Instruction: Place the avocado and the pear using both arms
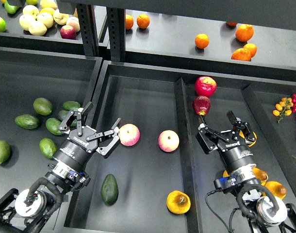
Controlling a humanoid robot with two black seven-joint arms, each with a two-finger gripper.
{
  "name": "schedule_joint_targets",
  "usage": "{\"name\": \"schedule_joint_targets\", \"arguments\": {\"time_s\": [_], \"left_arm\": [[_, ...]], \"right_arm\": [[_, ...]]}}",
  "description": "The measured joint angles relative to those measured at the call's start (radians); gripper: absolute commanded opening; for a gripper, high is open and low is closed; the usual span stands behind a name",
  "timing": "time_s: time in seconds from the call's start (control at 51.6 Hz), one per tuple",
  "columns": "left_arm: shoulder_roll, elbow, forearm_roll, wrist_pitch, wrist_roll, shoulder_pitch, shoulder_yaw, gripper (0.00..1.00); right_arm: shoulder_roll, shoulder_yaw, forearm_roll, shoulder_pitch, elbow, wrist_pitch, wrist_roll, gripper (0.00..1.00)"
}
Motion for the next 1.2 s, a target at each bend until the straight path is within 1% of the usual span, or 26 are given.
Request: {"name": "schedule_joint_targets", "arguments": {"time_s": [0.213,0.407,0.658,0.891,1.201], "left_arm": [[0.000,0.000,0.000,0.000,0.009,0.000,0.011,0.99],[0.000,0.000,0.004,0.000,-0.004,0.000,0.009,0.99],[0.000,0.012,0.004,0.000,-0.007,0.000,0.018,0.99],[0.000,0.022,0.005,0.000,0.008,-0.009,0.024,0.99],[0.000,0.029,0.006,0.000,0.010,-0.014,0.023,0.99]], "right_arm": [[0.000,-0.001,0.000,0.000,-0.001,-0.001,0.000,1.00],[0.000,-0.002,0.000,0.000,-0.001,-0.001,0.000,1.00],[0.000,-0.002,0.000,0.000,-0.004,-0.001,0.000,1.00],[0.000,-0.002,-0.001,0.000,-0.005,-0.002,0.000,1.00],[0.000,0.000,-0.004,0.000,-0.006,-0.002,0.000,1.00]]}}
